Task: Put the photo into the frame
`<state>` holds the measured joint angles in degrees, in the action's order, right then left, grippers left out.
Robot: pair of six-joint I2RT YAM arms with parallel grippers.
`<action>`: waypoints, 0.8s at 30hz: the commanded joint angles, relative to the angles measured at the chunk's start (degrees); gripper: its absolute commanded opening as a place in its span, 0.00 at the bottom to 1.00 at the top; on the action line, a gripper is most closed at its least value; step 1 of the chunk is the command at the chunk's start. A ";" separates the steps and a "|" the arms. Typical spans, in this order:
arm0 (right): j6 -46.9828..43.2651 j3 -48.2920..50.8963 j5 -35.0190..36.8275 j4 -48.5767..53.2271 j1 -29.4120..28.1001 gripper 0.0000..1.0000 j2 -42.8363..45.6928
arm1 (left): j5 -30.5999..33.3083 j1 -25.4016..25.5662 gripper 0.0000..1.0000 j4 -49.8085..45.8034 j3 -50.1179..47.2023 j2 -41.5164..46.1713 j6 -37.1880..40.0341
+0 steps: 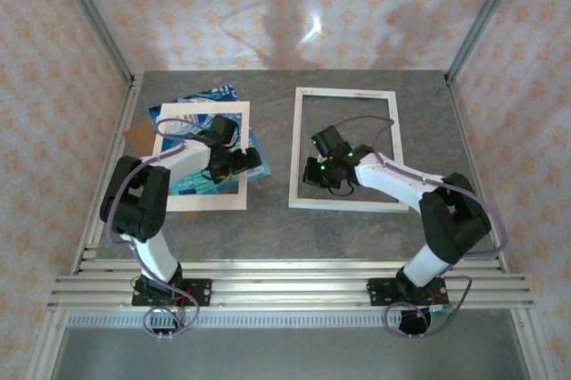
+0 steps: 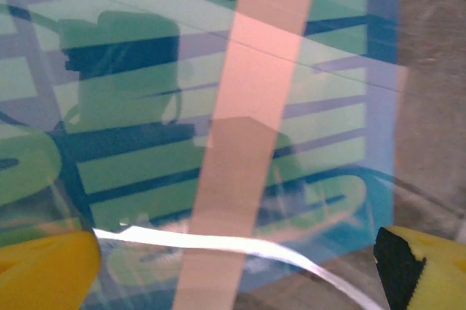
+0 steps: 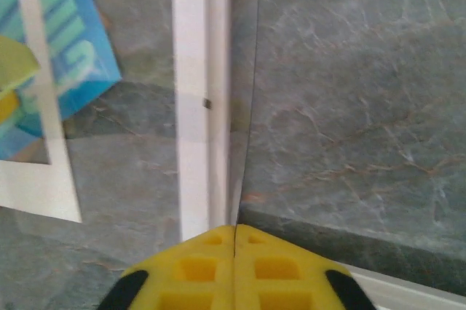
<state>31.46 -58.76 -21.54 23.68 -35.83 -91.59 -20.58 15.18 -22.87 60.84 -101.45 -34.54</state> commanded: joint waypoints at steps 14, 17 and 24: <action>-16.84 -12.34 -5.29 -0.39 12.04 0.62 -9.18 | 0.50 0.37 1.00 -2.92 1.72 -4.38 2.54; -16.73 -15.14 -7.86 -2.73 13.41 0.62 -14.01 | 0.68 0.38 1.00 -3.77 2.13 -4.37 3.07; -12.30 -17.97 -12.50 -8.21 13.52 0.56 -21.05 | 1.75 0.38 1.00 -4.55 2.28 -3.87 3.35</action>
<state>17.98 -75.46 -31.16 18.96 -22.28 -111.50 -20.58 15.31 -24.03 63.61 -103.39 -32.49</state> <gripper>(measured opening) 0.569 0.998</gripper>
